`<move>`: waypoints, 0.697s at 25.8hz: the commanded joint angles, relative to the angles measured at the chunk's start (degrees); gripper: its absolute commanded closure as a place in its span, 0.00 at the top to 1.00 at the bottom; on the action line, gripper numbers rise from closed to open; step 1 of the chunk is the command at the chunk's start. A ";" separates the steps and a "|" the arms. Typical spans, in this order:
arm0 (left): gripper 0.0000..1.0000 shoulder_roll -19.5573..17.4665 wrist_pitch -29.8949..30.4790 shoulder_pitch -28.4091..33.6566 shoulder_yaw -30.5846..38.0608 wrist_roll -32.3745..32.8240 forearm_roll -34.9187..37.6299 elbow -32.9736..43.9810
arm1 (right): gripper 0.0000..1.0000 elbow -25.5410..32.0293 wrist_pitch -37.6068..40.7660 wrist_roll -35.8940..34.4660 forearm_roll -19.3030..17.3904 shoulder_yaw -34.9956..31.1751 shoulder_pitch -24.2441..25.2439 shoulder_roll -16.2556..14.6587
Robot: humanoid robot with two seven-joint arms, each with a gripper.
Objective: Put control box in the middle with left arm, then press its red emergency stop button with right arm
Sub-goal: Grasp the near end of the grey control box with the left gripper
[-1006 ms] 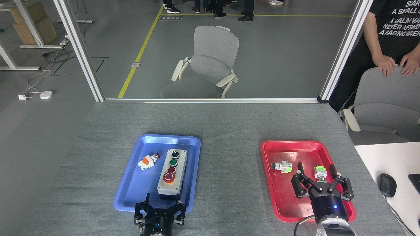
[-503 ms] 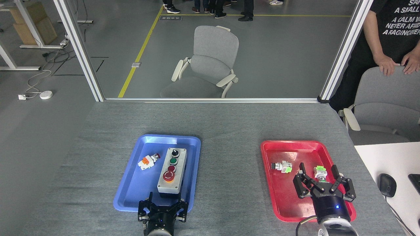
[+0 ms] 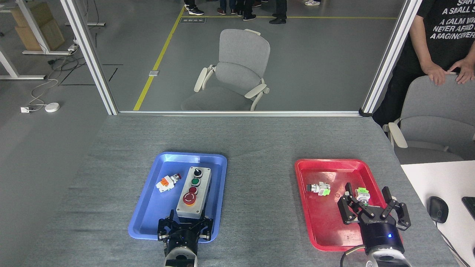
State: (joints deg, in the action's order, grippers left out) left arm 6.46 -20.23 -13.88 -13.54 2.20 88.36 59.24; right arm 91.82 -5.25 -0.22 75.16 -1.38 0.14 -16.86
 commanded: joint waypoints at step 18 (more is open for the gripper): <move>0.96 -0.31 2.91 -6.51 -0.09 -0.26 -11.10 -5.54 | 0.98 -0.76 -0.91 -0.66 -9.33 0.41 3.02 -8.10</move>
State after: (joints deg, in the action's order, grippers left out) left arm 6.20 -18.03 -20.14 -13.55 1.77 79.89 54.12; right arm 91.09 -5.69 -0.93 66.70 -1.16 2.42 -24.43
